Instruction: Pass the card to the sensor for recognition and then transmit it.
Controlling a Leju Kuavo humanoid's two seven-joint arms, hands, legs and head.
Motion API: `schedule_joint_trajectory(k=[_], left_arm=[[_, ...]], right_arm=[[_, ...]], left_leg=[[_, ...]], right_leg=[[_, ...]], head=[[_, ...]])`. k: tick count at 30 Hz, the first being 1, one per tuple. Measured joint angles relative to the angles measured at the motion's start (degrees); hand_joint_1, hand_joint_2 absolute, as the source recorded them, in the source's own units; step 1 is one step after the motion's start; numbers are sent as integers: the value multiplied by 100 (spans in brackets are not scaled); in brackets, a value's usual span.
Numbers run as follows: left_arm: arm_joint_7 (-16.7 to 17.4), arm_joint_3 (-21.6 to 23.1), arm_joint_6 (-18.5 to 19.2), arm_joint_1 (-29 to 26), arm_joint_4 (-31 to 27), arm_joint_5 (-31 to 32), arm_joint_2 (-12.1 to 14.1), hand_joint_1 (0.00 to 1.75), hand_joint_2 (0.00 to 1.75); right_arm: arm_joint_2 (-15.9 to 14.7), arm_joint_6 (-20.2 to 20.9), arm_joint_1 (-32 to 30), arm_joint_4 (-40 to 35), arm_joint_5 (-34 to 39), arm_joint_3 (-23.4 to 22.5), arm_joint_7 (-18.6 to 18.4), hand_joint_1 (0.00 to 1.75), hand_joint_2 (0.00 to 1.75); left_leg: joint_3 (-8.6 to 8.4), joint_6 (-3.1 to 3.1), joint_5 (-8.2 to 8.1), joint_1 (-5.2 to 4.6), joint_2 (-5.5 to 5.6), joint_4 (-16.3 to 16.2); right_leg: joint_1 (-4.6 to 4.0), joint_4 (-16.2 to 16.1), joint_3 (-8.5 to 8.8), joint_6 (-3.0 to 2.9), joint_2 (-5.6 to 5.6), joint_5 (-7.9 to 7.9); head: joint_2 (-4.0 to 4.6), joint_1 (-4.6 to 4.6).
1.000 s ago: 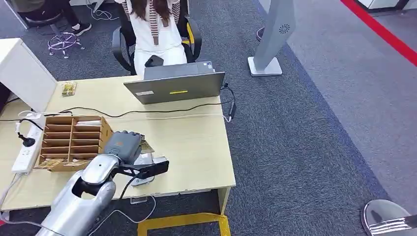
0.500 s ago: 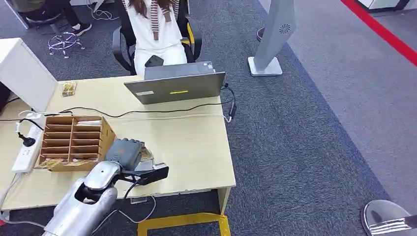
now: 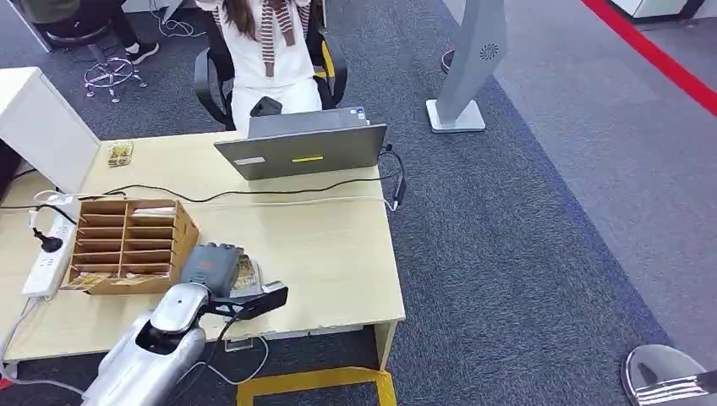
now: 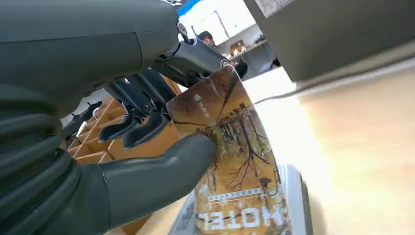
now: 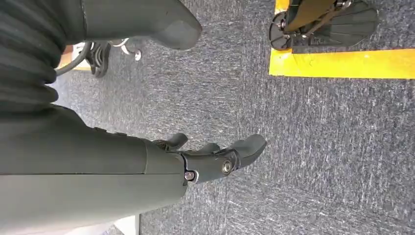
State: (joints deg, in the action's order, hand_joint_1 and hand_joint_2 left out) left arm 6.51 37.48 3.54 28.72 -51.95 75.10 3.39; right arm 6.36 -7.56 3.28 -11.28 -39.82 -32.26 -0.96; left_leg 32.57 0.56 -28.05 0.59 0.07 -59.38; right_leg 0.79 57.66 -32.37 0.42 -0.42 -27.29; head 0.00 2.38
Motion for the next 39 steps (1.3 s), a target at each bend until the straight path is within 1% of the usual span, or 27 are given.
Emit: schedule_joint_trajectory(k=[7, 12, 15, 19, 23, 28, 30, 32, 34, 36, 39], left_arm=[[9, -90, -166, 6, -26, 68, -37, 175, 175], [9, -243, -122, 63, -147, 83, -26, 175, 175], [77, -398, -321, 132, -328, 81, -20, 175, 175], [227, -726, -759, 441, -555, 190, 24, 175, 175], [177, -1044, -852, 767, -625, 214, 85, 175, 175], [120, -1198, -887, 792, -629, 267, 101, 175, 175], [160, -1246, -1016, 840, -629, 310, 131, 175, 175], [164, -1346, -1212, 1003, -629, 332, 203, 175, 175], [83, -1498, -1320, 1301, -601, 330, 333, 175, 175], [9, -1661, -1344, 1633, -468, 378, 468, 175, 175], [113, -1855, -1235, 2130, -71, 659, 599, 175, 175]], right_arm=[[0, -2, -2, 0, -33, -39, 22, 0, 175], [0, 0, -5, 0, -39, -83, 44, 0, 175], [0, 4, -7, 0, -85, -101, 59, 0, 175], [0, 37, -6, 0, -184, -107, 76, 0, 175], [0, 42, 3, 0, -227, -107, 66, 0, 175], [0, 35, 11, 0, -245, -107, 57, 0, 175], [0, 35, 13, 0, -289, -107, 57, 0, 175], [0, 46, 21, 0, -347, -107, 42, 0, 175], [0, 55, 33, 0, -404, -105, 9, 0, 175], [2, 57, 40, 0, -457, -103, -15, 0, 175], [2, 98, 75, 0, -555, -92, -87, 0, 175]], left_leg=[[0, 0, 0, 0, 0, -1], [1, 0, 0, 1, -1, -1], [6, -3, 4, 2, 0, -1], [10, -3, 5, 2, 0, -1], [9, -3, 5, 1, -1, -1], [10, -3, 5, 2, 1, -1], [13, -3, 5, 2, 0, -1], [15, -4, 6, 3, 0, -1], [17, -4, 6, 3, -2, -1], [17, -4, 11, 4, -1, -1], [16, -7, 13, 5, 0, -1]], right_leg=[[0, 0, -1, 0, 0, 0], [-1, 0, -4, 0, -1, 0], [-2, 1, -8, 0, -1, 1], [-2, 1, -10, 0, 0, 1], [-1, 2, -10, -1, -1, 3], [-2, 1, -11, -1, 0, 3], [-2, 2, -11, -1, -1, 3], [-3, 3, -16, -2, -2, 4], [-3, 4, -20, -4, -3, 6], [-3, 6, -20, -4, -2, 6], [-4, 7, -21, -4, -2, 6]], head=[[0, 0], [0, 0], [0, 0], [0, 0], [0, -2], [0, 0], [0, 0], [0, 2], [0, 0], [0, 2], [0, -2]])
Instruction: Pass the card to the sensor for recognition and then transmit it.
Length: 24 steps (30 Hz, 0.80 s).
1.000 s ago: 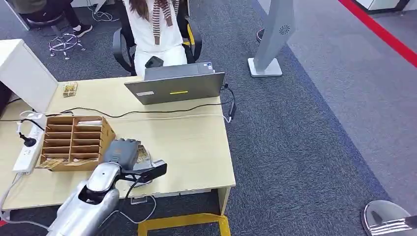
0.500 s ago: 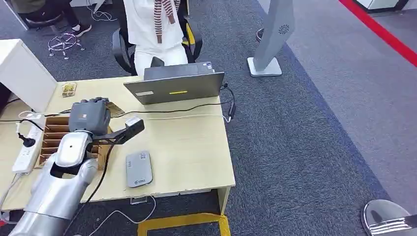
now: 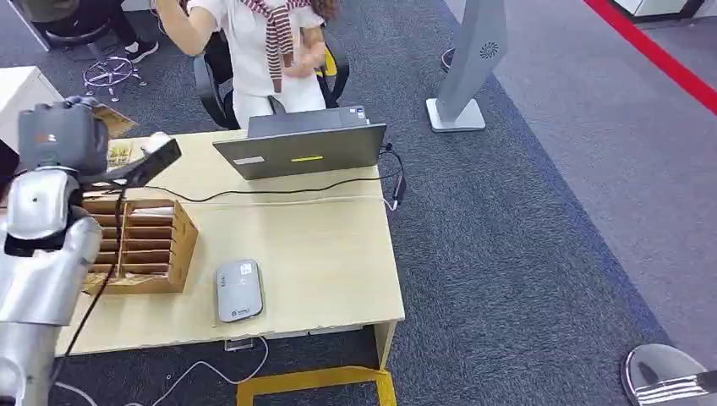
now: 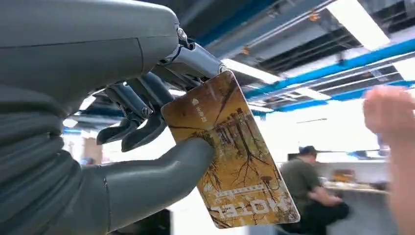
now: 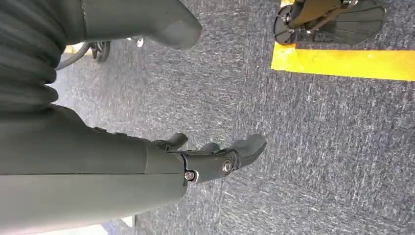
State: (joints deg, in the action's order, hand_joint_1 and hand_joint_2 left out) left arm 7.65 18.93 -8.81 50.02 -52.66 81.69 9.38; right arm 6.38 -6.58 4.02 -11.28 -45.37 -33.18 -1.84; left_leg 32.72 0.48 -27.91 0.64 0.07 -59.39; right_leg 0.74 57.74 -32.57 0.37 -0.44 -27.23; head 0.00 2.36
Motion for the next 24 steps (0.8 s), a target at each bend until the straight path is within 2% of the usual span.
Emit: schedule_joint_trajectory(k=[3, 8, 24], left_arm=[[108, -53, 48, 338, 415, 233, 20, 175, 175], [173, -64, 39, 448, 831, 359, -24, 175, 175], [180, -64, 42, 533, 1124, 405, -105, 175, 175]], right_arm=[[0, 42, 27, 0, -35, 7, -2, 0, 175], [13, 22, 71, 0, -42, 7, 2, 0, 175], [39, 22, 81, 0, -48, 7, -28, 0, 175]], left_leg=[[1, 0, 0, 0, 5, 0], [2, 0, 0, -3, 3, -1], [2, 0, 0, -2, 2, -1]], right_leg=[[0, 1, 1, 0, 4, 0], [2, 0, 1, 0, 2, 0], [1, 0, 0, 0, 0, 0]], head=[[0, 0], [0, 0], [0, 0]])
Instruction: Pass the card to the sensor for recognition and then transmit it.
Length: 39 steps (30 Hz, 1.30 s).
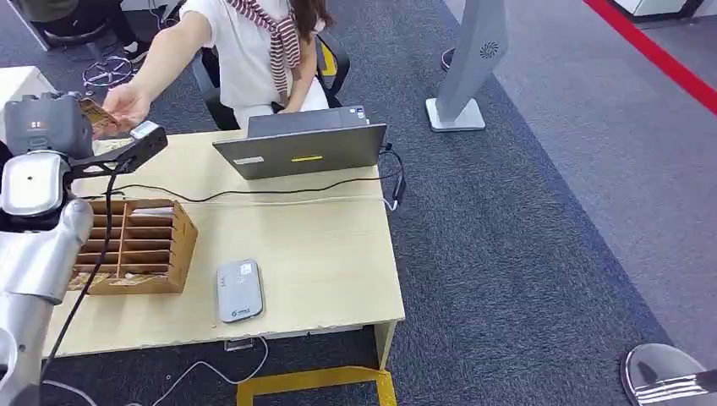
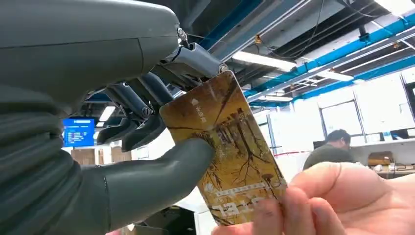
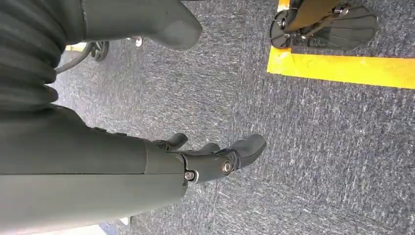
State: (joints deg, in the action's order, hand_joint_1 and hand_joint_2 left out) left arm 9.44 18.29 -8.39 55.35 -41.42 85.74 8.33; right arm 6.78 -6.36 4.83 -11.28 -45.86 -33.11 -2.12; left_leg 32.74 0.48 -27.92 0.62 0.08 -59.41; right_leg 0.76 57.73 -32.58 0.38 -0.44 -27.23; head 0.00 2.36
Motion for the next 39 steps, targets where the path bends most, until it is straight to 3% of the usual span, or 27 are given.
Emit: schedule_joint_trajectory(k=[9, 10, 18, 25, 28, 33, 39], left_arm=[[2, 2, 2, 2, 90, 168, -66, 173, 175], [9, 2, -2, 0, 101, 171, -103, 0, 175], [46, 2, -280, -144, 109, 122, -415, 0, 175], [-326, 2, -542, -608, -418, -249, -562, 0, 175], [-532, 2, -524, -951, -901, -453, -588, 0, 175], [-865, 57, 240, -2026, -2463, -1071, -547, 0, 175], [-1038, 203, 514, -3133, -3804, -1423, -174, 0, 175]], right_arm=[[0, 0, 5, 0, -37, 0, 7, 0, 175], [0, 0, 5, 0, -42, 0, 9, 0, 175], [17, -9, 16, 0, -101, 0, 15, 0, 175], [17, -70, 1, 0, -94, -13, 37, 0, 175], [17, -85, -18, 0, -48, -48, 90, 0, 175], [17, -127, -116, 2, 199, -249, 195, 0, 175], [17, -164, -175, 2, 330, -492, 210, 0, 175]], left_leg=[[1, 0, 0, -1, 0, 0], [1, 0, 0, -1, 0, 0], [3, 0, 0, -2, 5, -1], [2, 0, -1, -1, 3, 0], [2, 1, -2, -1, 3, 0], [4, 1, -10, -2, -1, 2], [7, 2, -11, -2, -5, 3]], right_leg=[[1, -1, 0, 0, 0, 0], [1, -1, 0, 0, 0, 0], [1, -2, 0, 0, 6, 0], [1, -2, -1, 0, 5, 0], [1, -2, -1, 0, 4, 0], [2, -4, -2, 3, 1, -5], [1, -5, -7, 3, -3, -7]], head=[[0, 0], [0, 0], [0, 2], [0, 0], [0, -4], [0, -2], [0, -2]])
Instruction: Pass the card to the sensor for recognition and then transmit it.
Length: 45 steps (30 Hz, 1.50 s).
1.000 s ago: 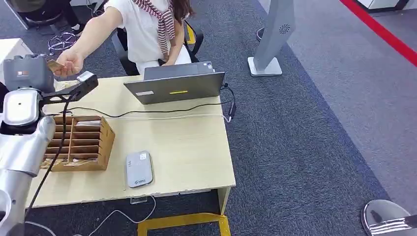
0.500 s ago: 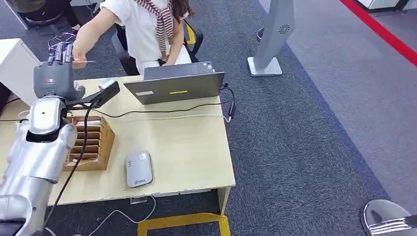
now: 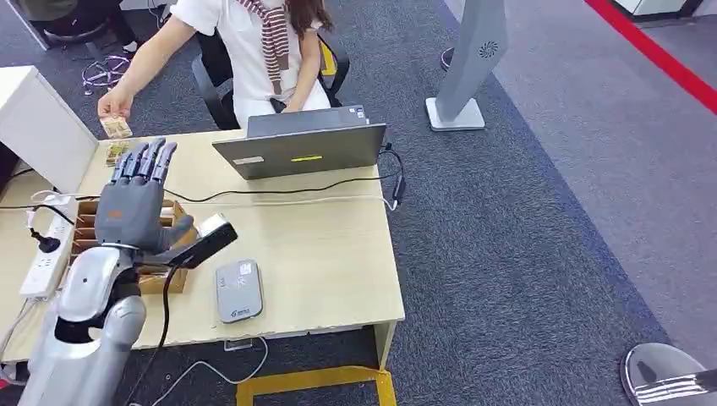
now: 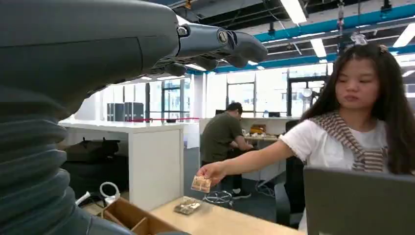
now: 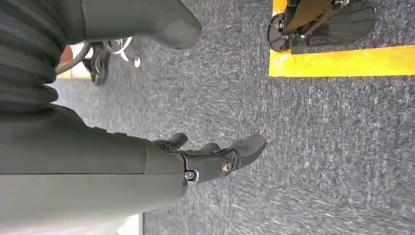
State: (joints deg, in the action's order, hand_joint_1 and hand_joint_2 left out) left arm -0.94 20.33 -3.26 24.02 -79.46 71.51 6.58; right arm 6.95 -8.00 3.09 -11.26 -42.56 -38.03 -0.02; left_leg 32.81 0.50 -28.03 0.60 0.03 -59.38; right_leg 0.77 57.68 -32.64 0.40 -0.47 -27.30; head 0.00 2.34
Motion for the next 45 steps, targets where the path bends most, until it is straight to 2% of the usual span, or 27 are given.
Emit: schedule_joint_trajectory(k=[5, 11, 14, 23, 37, 45], left_arm=[[29, 11, -18, -705, -456, -144, 363, 0, 175], [367, -112, -409, -1089, -406, 466, 572, 0, 175], [459, -255, -431, -1162, -233, 577, 623, 0, 175], [407, -724, -704, -1339, 412, 713, 640, 0, 175], [387, -831, -728, -1391, 643, 789, 590, 0, 175], [503, -1114, -1003, -1284, 888, 1045, 590, 0, 175]], right_arm=[[0, 7, -25, 0, 6, -133, 2, 0, 175], [0, 35, -23, 0, -70, -227, 2, 0, 175], [0, 39, -24, 0, -120, -253, 2, 0, 175], [0, 63, -20, 0, -210, -264, 2, 0, 175], [0, 63, -17, 0, -249, -267, 2, 0, 175], [0, 87, -14, 0, -387, -267, 11, 0, 175]], left_leg=[[-1, -1, 1, 2, 1, 1], [0, -2, 2, 2, 3, 1], [0, -1, 2, 1, 3, 1], [0, -1, 2, 2, 4, 1], [0, -2, 2, 2, 4, 1], [-1, -2, 2, 2, 4, 1]], right_leg=[[-2, 0, -1, -1, 0, 0], [-1, 0, 1, -1, 2, 0], [-1, 1, 2, -1, 2, 0], [-1, 0, 1, -1, 3, 0], [-1, 0, 1, -1, 4, 0], [-1, 0, 1, -1, 3, 0]], head=[[0, 2], [0, 2], [0, 2], [0, 2], [0, 2], [0, 0]])
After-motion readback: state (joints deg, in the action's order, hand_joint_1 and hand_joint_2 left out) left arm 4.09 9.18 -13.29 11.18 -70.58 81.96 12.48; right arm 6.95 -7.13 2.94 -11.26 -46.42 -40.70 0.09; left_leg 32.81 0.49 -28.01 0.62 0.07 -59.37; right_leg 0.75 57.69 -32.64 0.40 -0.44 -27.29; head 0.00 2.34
